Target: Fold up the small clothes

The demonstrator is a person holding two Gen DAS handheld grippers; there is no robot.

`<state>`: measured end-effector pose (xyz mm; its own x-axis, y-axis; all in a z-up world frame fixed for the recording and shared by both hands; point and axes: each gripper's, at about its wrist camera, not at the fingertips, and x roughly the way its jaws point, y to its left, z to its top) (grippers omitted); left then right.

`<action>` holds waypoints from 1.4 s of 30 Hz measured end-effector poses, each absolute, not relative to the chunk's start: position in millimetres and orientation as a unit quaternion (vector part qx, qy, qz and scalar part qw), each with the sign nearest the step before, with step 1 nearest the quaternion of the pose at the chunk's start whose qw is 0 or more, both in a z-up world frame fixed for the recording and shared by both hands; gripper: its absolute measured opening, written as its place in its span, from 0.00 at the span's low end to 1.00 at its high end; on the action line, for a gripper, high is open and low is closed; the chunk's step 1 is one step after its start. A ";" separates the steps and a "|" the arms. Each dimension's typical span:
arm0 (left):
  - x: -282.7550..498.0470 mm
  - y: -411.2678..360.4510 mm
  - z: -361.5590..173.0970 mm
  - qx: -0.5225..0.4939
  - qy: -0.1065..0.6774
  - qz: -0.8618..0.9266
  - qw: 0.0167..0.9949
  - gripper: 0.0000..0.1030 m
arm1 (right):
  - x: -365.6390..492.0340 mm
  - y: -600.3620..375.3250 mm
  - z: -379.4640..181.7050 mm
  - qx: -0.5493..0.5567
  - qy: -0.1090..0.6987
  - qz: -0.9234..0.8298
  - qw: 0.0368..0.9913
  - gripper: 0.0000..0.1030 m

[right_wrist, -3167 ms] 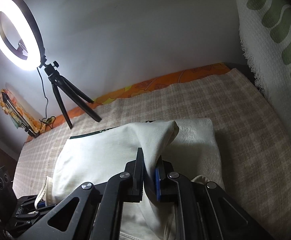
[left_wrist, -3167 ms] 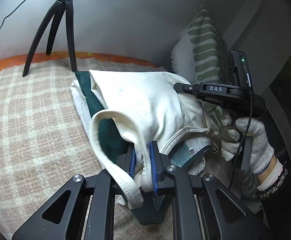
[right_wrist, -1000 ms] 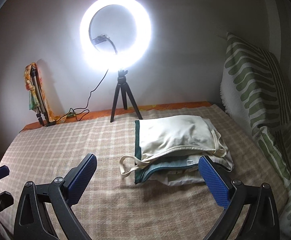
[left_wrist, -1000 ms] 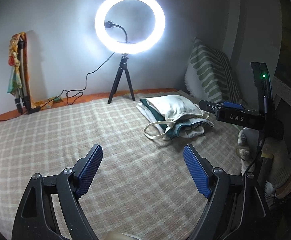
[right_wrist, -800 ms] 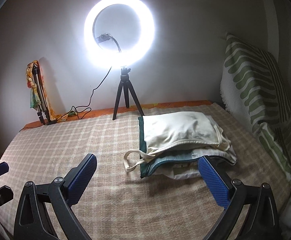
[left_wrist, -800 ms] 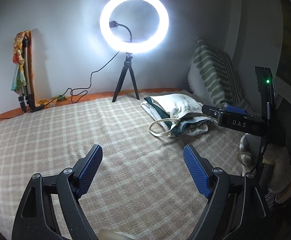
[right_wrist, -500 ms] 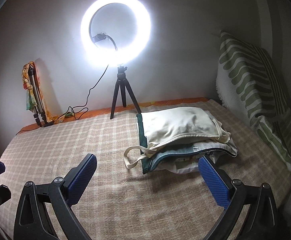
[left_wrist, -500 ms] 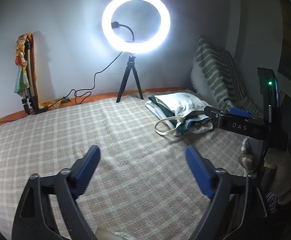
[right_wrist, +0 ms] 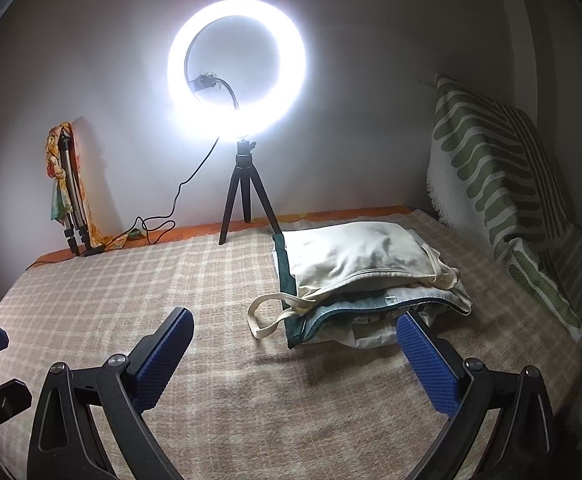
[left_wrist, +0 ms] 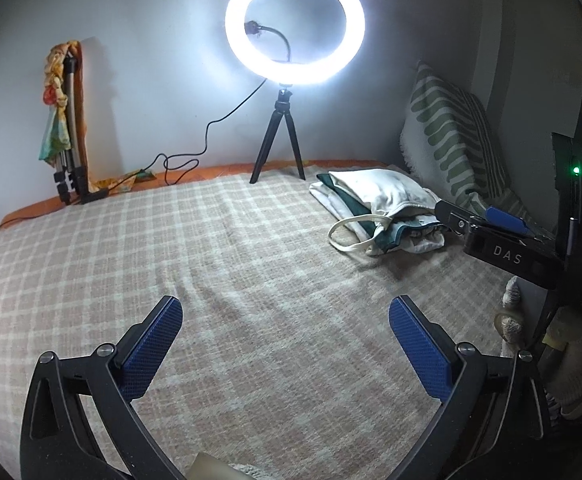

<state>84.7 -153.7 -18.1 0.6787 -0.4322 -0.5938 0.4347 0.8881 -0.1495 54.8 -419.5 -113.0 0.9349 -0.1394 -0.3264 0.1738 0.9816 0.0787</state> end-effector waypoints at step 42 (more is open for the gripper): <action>81.9 -152.3 -16.1 0.010 0.315 -0.235 0.919 1.00 | 52.5 -425.8 -114.3 0.069 0.158 -0.088 0.981 1.00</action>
<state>81.9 -152.3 -16.1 0.6902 -0.4265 -0.5845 0.4387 0.8891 -0.1307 52.5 -425.8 -114.3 0.9349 -0.1499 -0.3219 0.1937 0.9750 0.1087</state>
